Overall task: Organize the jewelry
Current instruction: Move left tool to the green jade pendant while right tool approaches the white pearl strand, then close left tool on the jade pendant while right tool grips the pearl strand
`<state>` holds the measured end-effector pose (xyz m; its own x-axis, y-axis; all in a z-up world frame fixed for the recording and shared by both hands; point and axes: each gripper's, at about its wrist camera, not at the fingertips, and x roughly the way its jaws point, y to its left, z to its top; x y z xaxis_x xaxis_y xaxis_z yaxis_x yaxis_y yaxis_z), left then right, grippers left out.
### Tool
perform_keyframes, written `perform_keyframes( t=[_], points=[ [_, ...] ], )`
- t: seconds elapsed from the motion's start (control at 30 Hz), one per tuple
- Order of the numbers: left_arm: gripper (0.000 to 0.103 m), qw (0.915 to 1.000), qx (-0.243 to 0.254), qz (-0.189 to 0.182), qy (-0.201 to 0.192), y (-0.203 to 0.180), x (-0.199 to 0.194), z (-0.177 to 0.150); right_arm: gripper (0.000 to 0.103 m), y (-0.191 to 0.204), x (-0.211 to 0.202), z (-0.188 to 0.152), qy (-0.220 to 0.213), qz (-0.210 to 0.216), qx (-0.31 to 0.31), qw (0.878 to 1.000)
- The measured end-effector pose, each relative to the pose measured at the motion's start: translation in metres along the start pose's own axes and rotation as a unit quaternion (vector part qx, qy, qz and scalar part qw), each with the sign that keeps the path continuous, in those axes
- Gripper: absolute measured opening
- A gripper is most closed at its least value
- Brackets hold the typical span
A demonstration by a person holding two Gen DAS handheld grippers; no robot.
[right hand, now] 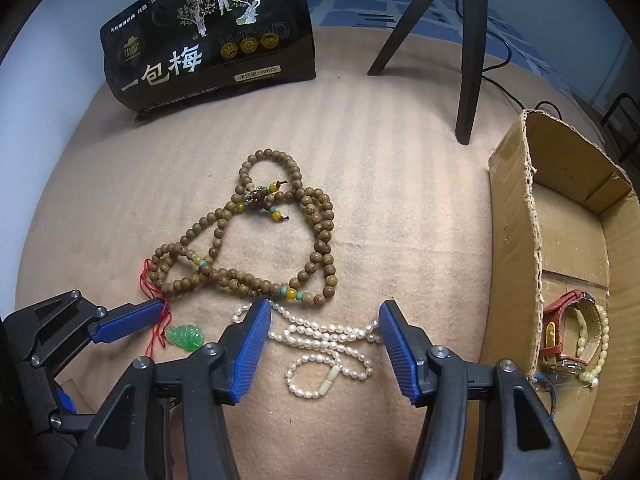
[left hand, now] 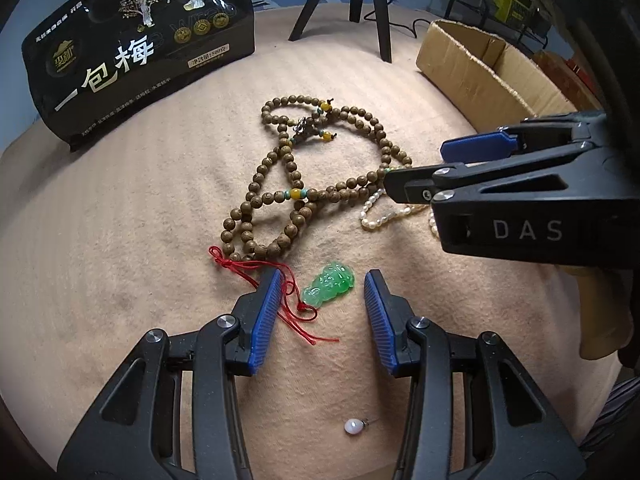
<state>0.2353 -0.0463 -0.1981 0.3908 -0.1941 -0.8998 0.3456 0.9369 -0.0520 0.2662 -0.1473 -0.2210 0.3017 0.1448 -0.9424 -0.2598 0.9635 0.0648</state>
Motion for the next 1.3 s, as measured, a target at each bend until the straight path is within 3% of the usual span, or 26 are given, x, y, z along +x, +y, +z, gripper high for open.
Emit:
perform_keyframes(
  t=[0.13,0.23,0.33,0.5,0.53,0.6,0.63,0.77,0.9,1.3],
  points=[
    [0.044,1.0000,0.005,0.004,-0.003,-0.002,0.002,0.000,0.059,-0.001,0.003,0.000,0.003,-0.002,0.001,1.000],
    [0.038,1.0000,0.004,0.004,-0.004,-0.001,0.003,0.000,0.059,-0.001,0.006,0.000,0.005,-0.002,0.001,1.000],
    [0.034,1.0000,0.002,0.004,-0.007,0.001,0.002,0.000,0.066,0.003,0.008,-0.001,0.009,0.001,-0.008,1.000],
    [0.027,0.9999,0.003,0.005,-0.009,0.004,0.000,-0.002,0.066,0.009,0.011,-0.005,0.010,-0.015,-0.030,0.999],
    [0.027,0.9999,0.003,0.004,-0.009,0.004,0.000,-0.003,0.063,0.011,0.011,-0.007,0.009,-0.019,-0.034,0.999],
    [0.027,0.9999,0.003,0.003,-0.010,0.004,-0.002,-0.004,0.047,0.013,0.009,-0.009,0.005,-0.027,-0.046,0.999],
    [0.027,0.9999,0.003,0.003,-0.011,0.005,-0.002,-0.005,0.032,0.012,0.009,-0.009,0.005,-0.024,-0.045,0.999],
    [0.027,0.9999,-0.001,0.000,-0.011,0.007,-0.004,-0.008,0.006,0.005,0.006,-0.010,0.001,-0.021,-0.036,0.999],
    [0.026,0.9999,-0.010,-0.005,-0.010,0.010,-0.005,-0.009,0.005,-0.005,0.000,-0.011,-0.005,0.002,-0.015,1.000],
    [0.026,0.9993,-0.030,-0.007,-0.020,0.014,-0.027,-0.013,0.005,-0.009,-0.043,-0.017,-0.046,0.015,-0.009,0.999]
  ],
)
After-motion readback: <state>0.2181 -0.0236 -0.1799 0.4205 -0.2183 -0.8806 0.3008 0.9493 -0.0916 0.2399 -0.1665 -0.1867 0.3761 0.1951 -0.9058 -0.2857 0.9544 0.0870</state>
